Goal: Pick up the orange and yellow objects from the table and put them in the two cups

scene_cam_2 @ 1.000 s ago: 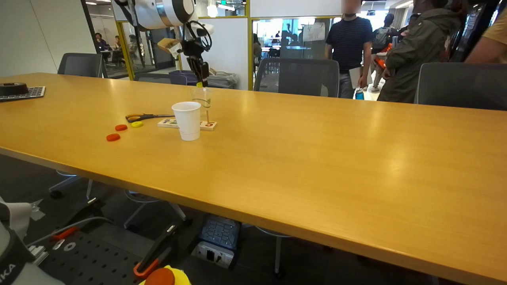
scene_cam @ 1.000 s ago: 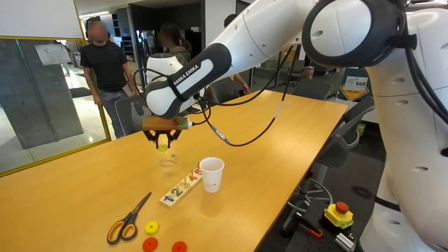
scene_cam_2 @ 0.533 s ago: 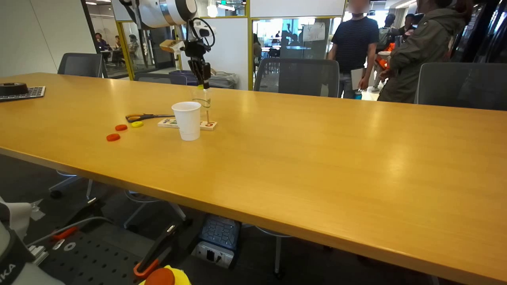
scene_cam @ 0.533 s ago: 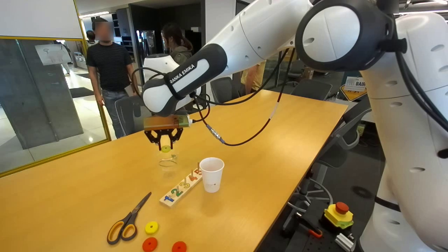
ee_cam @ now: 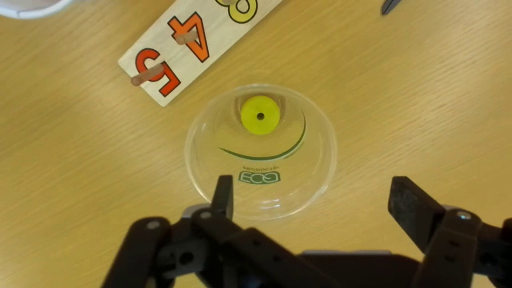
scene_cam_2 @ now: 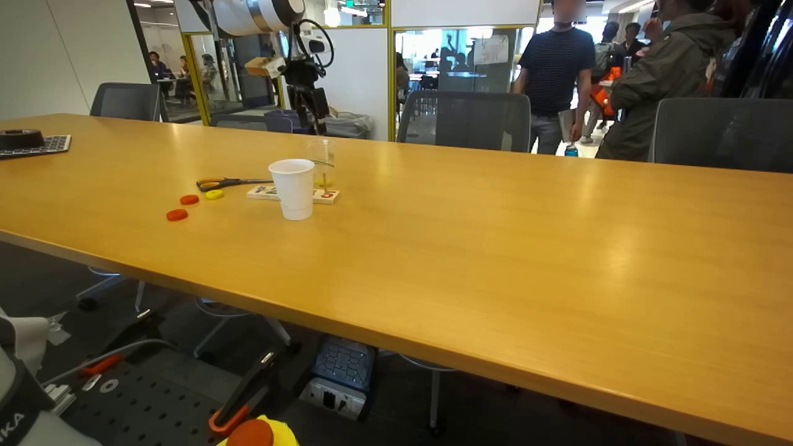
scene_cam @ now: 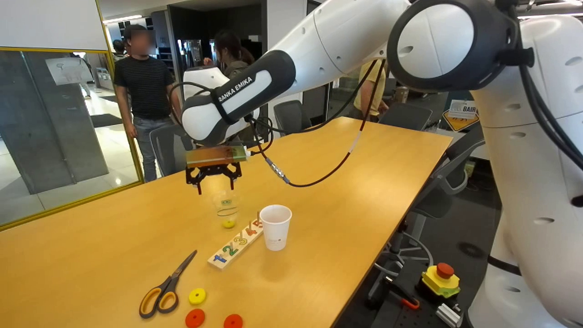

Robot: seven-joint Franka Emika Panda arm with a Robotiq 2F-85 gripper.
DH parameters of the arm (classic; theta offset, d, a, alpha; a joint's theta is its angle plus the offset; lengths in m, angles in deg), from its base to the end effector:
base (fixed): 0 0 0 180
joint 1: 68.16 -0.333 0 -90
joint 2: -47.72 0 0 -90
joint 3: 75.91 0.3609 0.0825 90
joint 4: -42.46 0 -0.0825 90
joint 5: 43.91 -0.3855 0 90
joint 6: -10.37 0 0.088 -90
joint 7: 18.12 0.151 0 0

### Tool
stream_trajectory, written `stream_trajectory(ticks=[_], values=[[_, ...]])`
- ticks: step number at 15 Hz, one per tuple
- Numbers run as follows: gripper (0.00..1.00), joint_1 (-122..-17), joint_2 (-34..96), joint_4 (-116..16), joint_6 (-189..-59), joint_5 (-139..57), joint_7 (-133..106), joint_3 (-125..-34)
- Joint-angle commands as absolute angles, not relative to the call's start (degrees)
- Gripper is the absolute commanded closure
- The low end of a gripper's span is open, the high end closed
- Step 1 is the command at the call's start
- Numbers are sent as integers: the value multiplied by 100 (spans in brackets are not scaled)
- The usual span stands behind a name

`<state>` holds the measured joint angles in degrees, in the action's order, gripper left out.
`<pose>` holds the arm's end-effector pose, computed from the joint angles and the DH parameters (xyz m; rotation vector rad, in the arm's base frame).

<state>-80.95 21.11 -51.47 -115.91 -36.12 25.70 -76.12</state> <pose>0.6972 0.1462 0.3530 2.9950 -0.7167 0.2199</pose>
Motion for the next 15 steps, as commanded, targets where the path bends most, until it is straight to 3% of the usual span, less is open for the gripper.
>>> stream_trajectory(ticks=[1, 9, 15], values=[[0, -8127, 2873, -5903, -11520, -3773, 2352, -7454], [0, -8171, 4302, -7936, -11569, -4534, 1872, -6767], [0, -8231, 4244, -8694, -11772, -4882, 1800, -6451]])
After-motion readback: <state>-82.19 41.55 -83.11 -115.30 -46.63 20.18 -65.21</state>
